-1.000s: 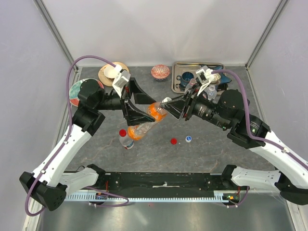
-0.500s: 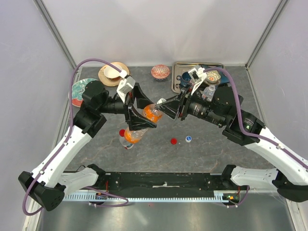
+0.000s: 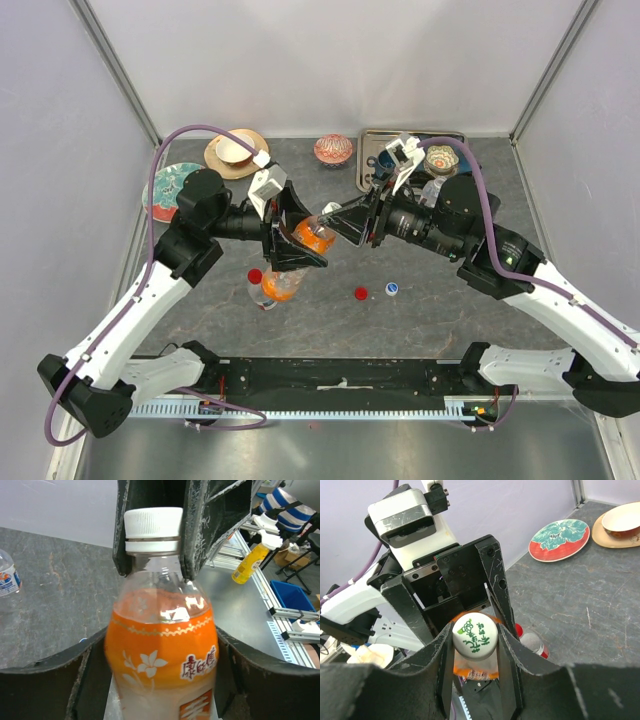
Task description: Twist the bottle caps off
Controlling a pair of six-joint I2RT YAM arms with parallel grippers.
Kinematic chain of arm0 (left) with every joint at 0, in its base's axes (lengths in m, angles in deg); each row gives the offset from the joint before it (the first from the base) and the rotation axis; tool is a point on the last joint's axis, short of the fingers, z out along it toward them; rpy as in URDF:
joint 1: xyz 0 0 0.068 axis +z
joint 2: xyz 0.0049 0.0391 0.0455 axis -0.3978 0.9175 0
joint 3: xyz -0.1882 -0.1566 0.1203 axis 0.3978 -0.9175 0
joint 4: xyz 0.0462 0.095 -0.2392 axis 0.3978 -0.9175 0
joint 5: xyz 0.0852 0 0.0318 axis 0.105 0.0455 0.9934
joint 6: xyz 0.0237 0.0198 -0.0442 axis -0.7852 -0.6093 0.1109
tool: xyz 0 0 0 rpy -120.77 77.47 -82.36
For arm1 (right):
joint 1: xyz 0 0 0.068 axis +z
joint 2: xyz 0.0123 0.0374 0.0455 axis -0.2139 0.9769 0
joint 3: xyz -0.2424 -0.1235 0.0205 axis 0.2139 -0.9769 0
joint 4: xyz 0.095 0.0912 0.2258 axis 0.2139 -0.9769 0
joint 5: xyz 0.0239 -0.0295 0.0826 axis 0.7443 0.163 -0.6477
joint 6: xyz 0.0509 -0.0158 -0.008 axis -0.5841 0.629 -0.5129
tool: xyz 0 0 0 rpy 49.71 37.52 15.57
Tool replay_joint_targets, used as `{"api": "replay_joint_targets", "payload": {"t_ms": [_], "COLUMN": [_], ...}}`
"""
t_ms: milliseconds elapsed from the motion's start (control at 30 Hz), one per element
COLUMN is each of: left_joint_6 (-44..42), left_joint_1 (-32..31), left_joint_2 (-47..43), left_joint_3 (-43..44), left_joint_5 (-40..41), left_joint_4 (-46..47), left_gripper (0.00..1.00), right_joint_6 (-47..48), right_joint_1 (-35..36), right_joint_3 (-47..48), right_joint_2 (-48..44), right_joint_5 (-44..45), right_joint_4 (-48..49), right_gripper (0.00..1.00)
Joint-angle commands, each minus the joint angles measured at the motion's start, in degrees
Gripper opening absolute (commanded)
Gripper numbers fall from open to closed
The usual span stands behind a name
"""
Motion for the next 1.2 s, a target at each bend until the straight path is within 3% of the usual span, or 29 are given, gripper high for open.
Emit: {"api": "replay_joint_targets", "payload": {"t_ms": [0,367,400,433,467,567,600,733,867,1000,1167], "left_joint_6": [-2.55,-3.51,-3.78,-3.95,-4.13,-5.27,-6.14,-10.27,-14.41,-18.63,-20.83], "left_joint_1": [-0.32,-0.75,-0.76,-0.84,-0.84,-1.19,-1.72,-5.14,-9.97,-14.89,-18.24], "left_joint_2": [-0.53,-0.7,-0.96,-1.05,-1.23,-1.84,-2.19,-2.55,-2.46,-2.28,-3.42], "left_joint_3": [-0.15,-0.68,-0.68,-0.94,-1.03,-1.12,-1.03,-0.42,0.02,-0.41,-2.35], "left_joint_5": [0.25,1.56,2.61,3.14,3.93,9.02,13.13,26.59,40.65,54.7,62.82], "left_joint_4": [-0.69,-1.66,-1.84,-1.84,-2.01,-2.45,-2.63,-3.94,-3.86,-2.63,0.27], "left_gripper": [0.72,0.54,0.54,0.53,0.53,0.53,0.52,0.49,0.46,0.43,0.41], "right_joint_6": [-0.72,-0.63,-0.63,-0.63,-0.46,0.77,1.12,1.57,0.42,-0.63,-1.42], "right_joint_1": [0.1,0.01,0.01,0.01,0.01,0.01,0.01,-0.07,0.01,-0.16,0.01], "right_joint_3": [1.3,1.21,1.39,1.56,2.26,5.06,6.04,9.56,12.45,14.05,13.52], "right_joint_2": [-0.27,-0.71,-0.8,-0.8,-1.06,-1.41,-1.41,-1.32,0.77,3.51,5.53], "right_joint_5": [-1.06,-0.71,-0.62,0.08,0.6,5.08,6.48,14.3,22.38,24.95,25.75], "right_joint_4": [4.04,3.51,3.34,3.16,3.08,1.67,1.15,-1.31,-4.82,-8.09,-8.97], "right_gripper": [0.0,0.0,0.07,0.23,0.49,0.73,0.75,0.79,0.75,0.73,0.72]}}
